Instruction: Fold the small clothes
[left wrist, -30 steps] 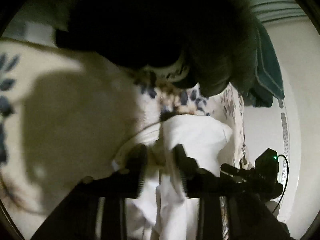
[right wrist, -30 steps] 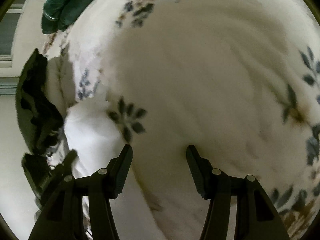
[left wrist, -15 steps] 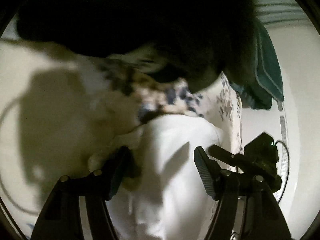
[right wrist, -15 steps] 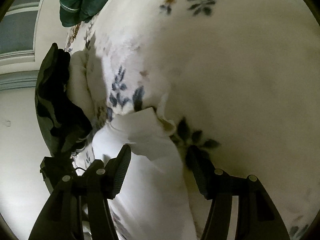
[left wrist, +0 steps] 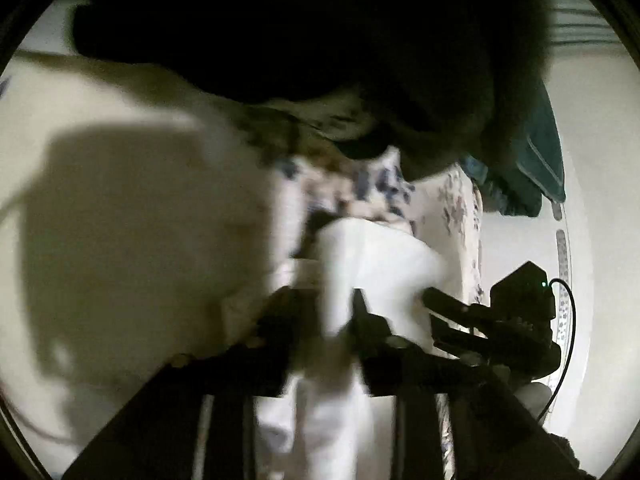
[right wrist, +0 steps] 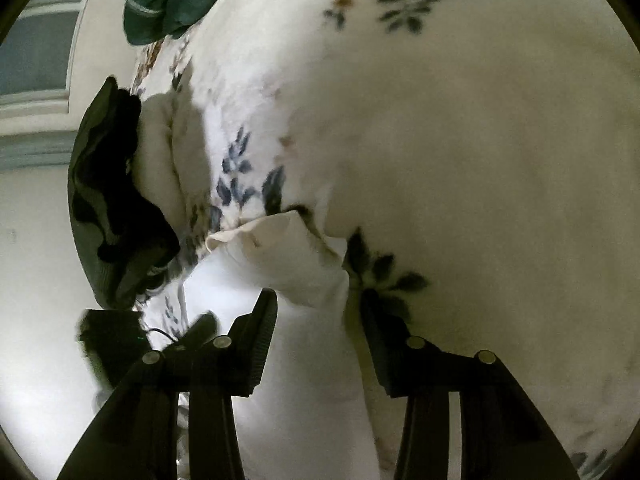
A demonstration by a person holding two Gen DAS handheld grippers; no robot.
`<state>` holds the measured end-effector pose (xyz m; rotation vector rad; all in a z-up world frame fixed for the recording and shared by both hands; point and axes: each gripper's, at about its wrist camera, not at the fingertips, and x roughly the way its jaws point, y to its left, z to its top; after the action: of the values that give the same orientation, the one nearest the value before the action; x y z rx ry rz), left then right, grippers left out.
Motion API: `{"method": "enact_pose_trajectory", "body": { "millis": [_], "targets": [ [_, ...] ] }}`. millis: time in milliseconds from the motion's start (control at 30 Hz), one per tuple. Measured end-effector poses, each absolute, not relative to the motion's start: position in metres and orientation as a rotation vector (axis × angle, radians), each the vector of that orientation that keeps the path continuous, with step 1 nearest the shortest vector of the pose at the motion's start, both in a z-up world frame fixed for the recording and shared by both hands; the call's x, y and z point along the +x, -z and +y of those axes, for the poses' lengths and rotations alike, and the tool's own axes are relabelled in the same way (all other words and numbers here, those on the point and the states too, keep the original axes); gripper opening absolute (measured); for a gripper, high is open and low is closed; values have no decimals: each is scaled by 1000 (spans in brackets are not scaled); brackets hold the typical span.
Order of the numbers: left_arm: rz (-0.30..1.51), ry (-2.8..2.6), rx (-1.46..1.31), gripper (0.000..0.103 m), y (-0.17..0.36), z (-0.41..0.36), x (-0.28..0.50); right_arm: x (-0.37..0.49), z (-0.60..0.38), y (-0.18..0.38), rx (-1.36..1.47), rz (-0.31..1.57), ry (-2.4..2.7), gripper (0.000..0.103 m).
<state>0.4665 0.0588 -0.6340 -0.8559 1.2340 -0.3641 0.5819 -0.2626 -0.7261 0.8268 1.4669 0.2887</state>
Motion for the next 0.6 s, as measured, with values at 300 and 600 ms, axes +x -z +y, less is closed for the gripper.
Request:
{"method": "enact_pose_trajectory", "body": {
  "millis": [300,600],
  "targets": [
    [1253,350,-690,60,623,37,477,594,-245,738,803,1492,-390,51],
    [1164,376,-428,10,599,-7,465,582,-231,703,718,1397,-411,3]
  ]
}}
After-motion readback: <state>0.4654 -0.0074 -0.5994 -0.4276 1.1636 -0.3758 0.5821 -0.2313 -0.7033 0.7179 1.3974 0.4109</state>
